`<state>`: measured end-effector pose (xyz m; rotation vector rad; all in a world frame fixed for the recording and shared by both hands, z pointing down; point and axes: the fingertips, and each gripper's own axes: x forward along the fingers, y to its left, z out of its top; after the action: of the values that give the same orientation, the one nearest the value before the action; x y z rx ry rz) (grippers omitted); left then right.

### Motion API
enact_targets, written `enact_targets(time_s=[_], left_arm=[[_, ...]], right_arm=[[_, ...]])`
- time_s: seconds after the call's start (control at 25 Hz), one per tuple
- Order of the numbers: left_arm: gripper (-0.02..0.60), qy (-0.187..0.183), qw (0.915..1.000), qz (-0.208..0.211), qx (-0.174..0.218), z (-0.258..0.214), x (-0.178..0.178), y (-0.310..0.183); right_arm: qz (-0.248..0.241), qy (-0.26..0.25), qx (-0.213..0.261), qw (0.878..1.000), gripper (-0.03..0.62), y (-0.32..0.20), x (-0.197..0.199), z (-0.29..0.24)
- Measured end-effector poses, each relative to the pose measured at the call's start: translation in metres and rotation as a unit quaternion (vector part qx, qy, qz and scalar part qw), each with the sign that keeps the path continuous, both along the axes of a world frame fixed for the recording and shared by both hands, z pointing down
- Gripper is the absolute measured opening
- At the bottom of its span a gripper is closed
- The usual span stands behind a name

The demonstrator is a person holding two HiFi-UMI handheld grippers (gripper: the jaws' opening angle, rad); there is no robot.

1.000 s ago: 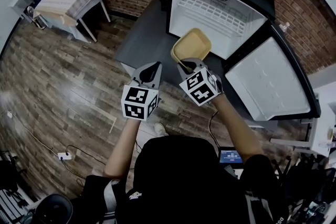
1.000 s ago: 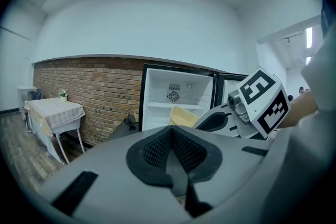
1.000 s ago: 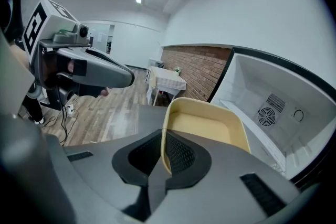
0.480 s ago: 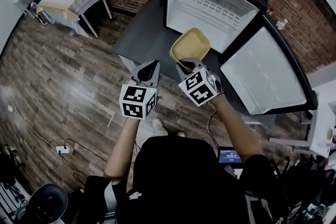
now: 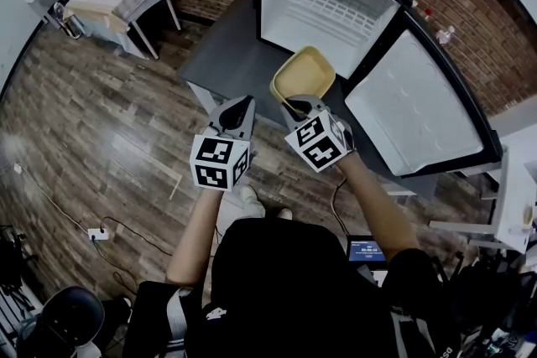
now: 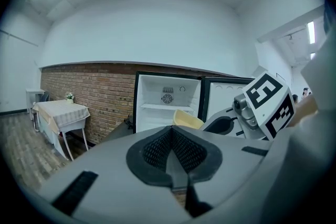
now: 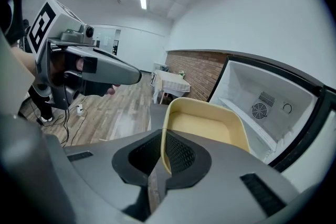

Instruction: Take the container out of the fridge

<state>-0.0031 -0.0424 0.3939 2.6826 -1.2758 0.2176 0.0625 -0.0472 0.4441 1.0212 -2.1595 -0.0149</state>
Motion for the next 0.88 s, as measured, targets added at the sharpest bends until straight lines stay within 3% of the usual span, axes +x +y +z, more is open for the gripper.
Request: enact_targets(time_s=[0.88], left_arm=[[0.014, -0.006, 0.9998, -0.018, -0.004, 0.006, 0.01, 0.048]], right_arm=[[-0.021, 0.015, 0.002, 1.0, 0.051, 0.047, 0.015, 0.011]])
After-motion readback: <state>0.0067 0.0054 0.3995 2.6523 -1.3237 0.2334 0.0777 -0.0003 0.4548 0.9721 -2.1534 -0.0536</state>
